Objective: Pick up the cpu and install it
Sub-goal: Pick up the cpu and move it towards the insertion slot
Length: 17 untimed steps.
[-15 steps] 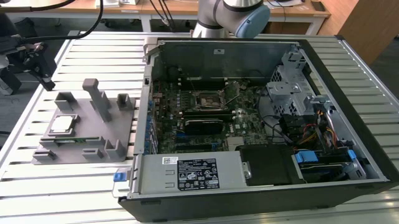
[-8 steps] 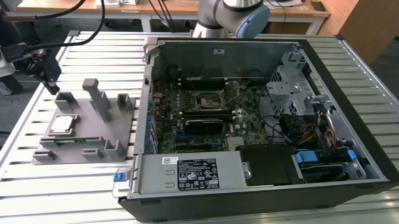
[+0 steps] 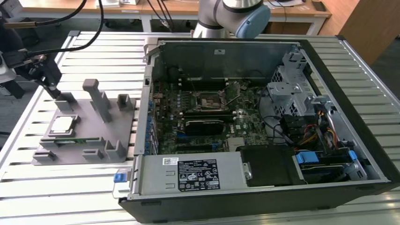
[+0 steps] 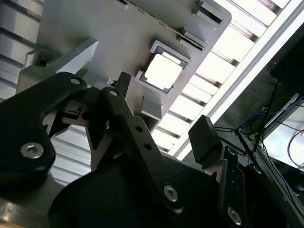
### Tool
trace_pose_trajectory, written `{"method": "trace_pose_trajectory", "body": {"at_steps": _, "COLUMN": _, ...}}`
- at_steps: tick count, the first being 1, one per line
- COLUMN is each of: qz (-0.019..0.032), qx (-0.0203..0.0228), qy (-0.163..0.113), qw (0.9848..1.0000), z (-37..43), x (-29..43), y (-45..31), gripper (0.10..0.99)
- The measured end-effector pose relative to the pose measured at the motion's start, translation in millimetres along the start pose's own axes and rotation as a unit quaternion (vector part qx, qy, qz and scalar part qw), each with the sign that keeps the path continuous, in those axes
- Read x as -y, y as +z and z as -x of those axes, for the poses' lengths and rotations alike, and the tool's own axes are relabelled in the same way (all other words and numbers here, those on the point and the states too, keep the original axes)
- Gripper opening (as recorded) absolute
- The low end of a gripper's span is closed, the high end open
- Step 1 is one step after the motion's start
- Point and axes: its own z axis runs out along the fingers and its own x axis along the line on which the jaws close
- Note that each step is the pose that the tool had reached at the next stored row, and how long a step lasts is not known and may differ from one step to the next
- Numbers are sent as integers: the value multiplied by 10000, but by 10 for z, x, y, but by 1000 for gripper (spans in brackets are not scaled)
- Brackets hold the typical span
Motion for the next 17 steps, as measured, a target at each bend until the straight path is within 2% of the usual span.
{"method": "trace_pose_trajectory", "body": {"at_steps": 3, "qz": 4, "qx": 62, "qy": -8, "qw": 10000, "z": -8, "x": 2, "y": 36, "gripper": 761}}
{"method": "trace_pose_trajectory", "body": {"at_steps": 6, "qz": 6, "qx": 62, "qy": -52, "qw": 10000, "z": -9, "x": 4, "y": 88, "gripper": 761}}
{"method": "trace_pose_trajectory", "body": {"at_steps": 9, "qz": 7, "qx": 55, "qy": -225, "qw": 9997, "z": -10, "x": 5, "y": 143, "gripper": 761}}
{"method": "trace_pose_trajectory", "body": {"at_steps": 17, "qz": 8, "qx": 54, "qy": -239, "qw": 9997, "z": -10, "x": 12, "y": 288, "gripper": 761}}
